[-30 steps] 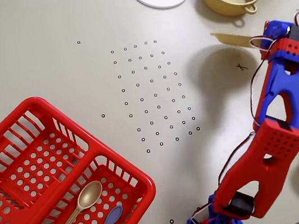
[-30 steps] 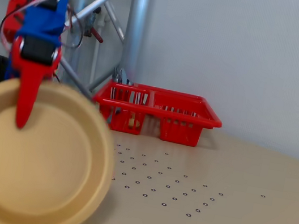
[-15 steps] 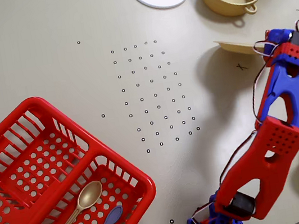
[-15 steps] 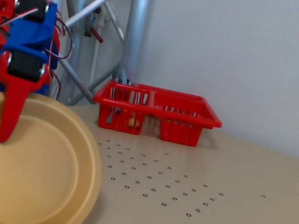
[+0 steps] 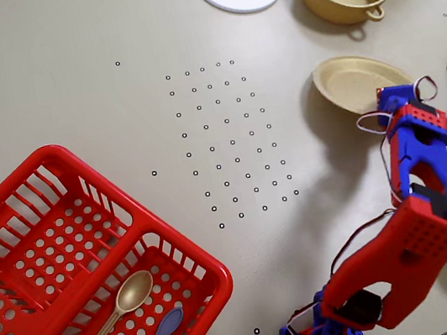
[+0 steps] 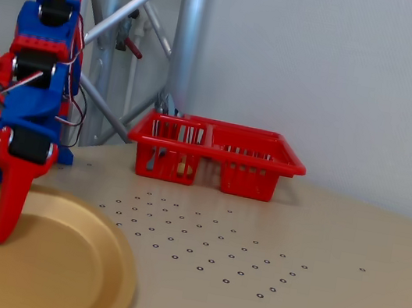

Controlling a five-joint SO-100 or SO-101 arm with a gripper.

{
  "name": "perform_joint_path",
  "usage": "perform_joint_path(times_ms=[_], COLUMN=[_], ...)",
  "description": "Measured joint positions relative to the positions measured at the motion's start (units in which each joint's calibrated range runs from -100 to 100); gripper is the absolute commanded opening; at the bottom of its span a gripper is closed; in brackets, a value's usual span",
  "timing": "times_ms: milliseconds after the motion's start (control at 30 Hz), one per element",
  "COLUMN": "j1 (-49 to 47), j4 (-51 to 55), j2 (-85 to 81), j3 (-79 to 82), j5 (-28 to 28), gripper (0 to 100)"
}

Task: Grasp the plate, place it on the cross drawn on the table.

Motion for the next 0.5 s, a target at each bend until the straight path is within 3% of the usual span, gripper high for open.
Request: perform_joint_path(times_ms=[500], j1=[-2.28], j4=[-4.01], j2=[-16.18], j3=[20.07], j5=[0.20], gripper=[17])
